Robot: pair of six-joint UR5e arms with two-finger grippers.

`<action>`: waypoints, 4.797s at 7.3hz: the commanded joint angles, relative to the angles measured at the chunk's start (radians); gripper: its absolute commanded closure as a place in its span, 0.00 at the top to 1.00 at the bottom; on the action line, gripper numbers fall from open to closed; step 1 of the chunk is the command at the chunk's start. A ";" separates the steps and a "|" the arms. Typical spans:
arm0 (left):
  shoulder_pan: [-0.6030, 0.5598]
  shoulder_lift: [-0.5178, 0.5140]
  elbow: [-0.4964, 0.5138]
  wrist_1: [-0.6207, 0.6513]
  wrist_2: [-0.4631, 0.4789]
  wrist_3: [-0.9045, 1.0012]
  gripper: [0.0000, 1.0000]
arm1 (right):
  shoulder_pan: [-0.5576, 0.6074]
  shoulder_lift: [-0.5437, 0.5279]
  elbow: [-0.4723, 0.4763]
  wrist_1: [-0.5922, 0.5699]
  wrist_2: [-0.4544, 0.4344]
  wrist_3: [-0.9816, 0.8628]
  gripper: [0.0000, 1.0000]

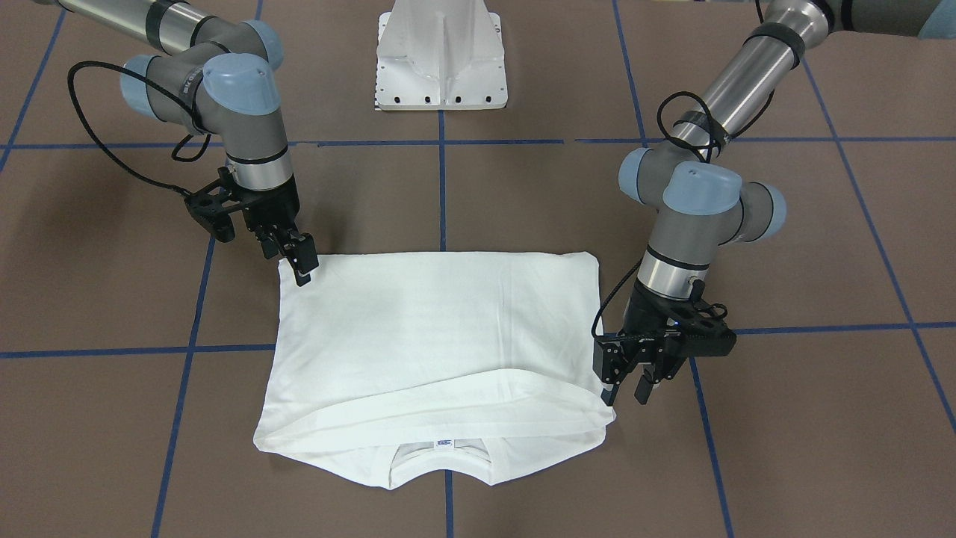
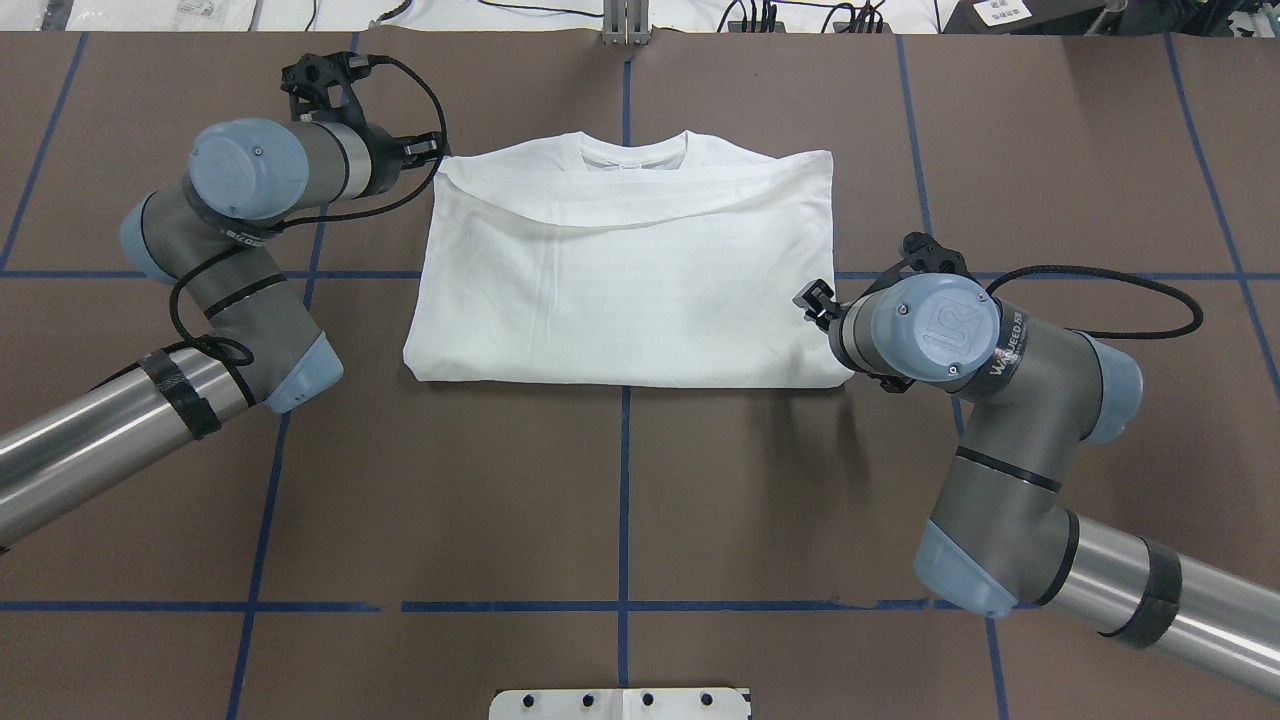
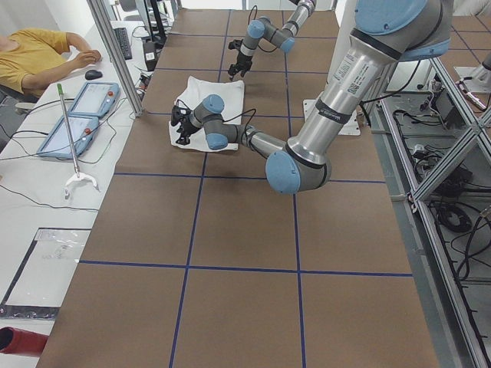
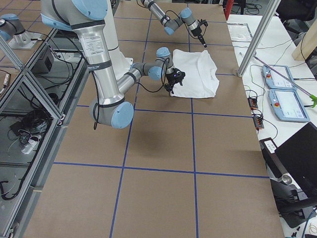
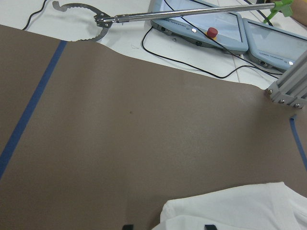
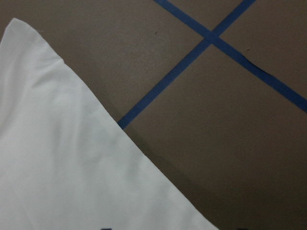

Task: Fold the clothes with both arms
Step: 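Move the right gripper to the folded shirt's corner nearest the robot, then drag the folded shirt corner toward the robot with the right gripper, then grasp the shirt edges with both grippers from either side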

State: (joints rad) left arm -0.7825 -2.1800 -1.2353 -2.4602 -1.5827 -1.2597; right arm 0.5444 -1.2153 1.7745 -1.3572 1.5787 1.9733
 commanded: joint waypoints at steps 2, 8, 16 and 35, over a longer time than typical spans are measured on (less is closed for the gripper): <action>0.000 -0.001 -0.001 0.001 0.001 0.000 0.60 | -0.015 0.006 -0.004 0.000 -0.005 -0.065 0.83; 0.002 -0.004 -0.004 0.003 0.003 -0.003 0.60 | -0.037 -0.010 -0.006 0.000 -0.003 0.059 0.79; 0.000 0.000 -0.029 0.013 0.001 -0.004 0.60 | -0.043 -0.039 0.069 -0.011 0.010 0.058 0.00; 0.337 0.250 -0.534 0.187 -0.192 -0.525 0.89 | -0.135 0.020 0.361 -0.252 -0.029 -0.019 1.00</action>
State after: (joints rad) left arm -0.4896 -1.9282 -1.7670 -2.3154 -1.7683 -1.8038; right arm 0.3942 -1.2020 2.1480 -1.6101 1.5500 1.9662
